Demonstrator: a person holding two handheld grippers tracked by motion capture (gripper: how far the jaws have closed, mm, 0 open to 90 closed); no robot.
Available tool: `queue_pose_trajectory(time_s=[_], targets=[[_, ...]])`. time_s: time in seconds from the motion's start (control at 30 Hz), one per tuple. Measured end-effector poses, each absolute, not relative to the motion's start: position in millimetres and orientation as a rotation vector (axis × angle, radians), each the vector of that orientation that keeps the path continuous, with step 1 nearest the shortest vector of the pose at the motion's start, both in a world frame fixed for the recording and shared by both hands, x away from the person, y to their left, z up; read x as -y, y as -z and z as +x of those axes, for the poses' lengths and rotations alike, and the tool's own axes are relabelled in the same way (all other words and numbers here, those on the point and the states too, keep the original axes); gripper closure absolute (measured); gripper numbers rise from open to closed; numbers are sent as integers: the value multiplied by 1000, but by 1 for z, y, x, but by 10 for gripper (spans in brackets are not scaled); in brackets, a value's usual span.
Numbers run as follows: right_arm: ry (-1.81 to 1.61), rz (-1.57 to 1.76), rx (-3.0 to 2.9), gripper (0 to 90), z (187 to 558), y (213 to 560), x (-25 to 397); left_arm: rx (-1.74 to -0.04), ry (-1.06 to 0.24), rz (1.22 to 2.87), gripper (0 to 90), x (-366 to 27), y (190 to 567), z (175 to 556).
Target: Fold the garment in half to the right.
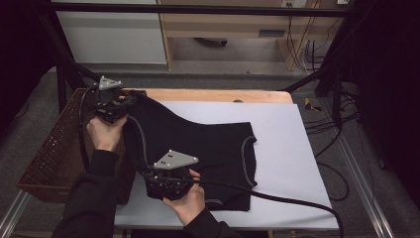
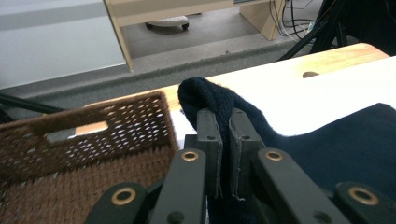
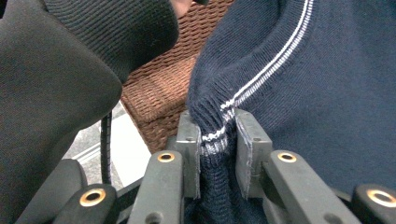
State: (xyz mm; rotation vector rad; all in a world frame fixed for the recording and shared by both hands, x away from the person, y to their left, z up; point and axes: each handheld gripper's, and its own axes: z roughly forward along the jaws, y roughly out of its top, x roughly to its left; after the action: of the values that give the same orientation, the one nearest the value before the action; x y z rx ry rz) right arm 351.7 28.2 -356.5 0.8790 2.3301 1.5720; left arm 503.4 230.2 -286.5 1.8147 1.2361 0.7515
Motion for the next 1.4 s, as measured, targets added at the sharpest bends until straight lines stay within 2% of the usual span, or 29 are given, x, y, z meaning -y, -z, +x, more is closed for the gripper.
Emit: queue_pose_trajectory(time_s=[0.5, 1.4], targets=[[-1573, 990, -2257, 741, 349, 359, 12, -1205, -732, 1818, 839, -182, 288, 512], [-1439, 1127, -2148, 737, 340, 381, 83, -1141, -635, 1853, 836, -102, 319, 529]])
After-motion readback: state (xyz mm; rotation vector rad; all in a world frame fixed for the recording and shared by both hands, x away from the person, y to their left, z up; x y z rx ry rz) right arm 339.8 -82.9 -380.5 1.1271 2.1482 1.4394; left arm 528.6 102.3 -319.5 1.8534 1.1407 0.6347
